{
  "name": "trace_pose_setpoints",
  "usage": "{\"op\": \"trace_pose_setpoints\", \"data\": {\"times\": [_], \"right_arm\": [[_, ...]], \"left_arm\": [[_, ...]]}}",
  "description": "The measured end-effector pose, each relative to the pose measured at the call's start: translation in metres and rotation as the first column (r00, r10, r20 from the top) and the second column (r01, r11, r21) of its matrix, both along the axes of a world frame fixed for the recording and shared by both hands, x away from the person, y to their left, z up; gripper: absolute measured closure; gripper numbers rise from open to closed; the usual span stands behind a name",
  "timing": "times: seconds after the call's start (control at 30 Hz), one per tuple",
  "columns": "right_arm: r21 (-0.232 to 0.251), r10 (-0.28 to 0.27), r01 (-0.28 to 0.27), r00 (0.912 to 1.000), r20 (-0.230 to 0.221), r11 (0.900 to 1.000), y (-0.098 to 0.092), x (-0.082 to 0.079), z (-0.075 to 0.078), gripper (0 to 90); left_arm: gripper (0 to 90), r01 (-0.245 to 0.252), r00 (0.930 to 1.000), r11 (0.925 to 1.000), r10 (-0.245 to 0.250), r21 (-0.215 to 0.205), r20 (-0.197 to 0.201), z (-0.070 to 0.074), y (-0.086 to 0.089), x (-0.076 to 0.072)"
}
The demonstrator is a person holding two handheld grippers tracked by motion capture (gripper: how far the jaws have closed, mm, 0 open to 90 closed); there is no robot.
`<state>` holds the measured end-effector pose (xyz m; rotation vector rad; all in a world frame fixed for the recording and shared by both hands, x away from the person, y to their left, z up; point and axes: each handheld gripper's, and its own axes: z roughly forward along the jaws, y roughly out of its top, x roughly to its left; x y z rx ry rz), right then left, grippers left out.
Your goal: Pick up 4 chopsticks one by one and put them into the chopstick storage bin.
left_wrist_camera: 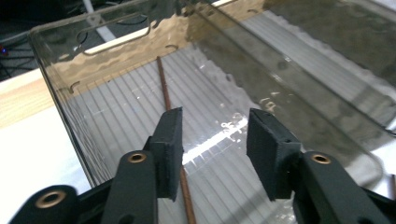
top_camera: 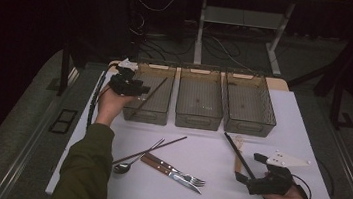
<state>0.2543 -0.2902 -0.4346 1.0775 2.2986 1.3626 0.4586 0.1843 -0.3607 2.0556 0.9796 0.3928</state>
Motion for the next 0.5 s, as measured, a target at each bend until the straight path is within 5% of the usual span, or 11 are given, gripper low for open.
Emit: {"op": "trace_pose_setpoints", "data": {"times": [0.5], "right_arm": [[-0.006, -0.002, 0.002, 1.0000, -0.002, 1.000, 0.001, 0.000, -0.001, 0.9]], "left_arm": [[39.2, 0.089, 0.9958, 0.9958, -0.089, 0.021, 0.021, 0.011, -0.002, -0.047]]}}
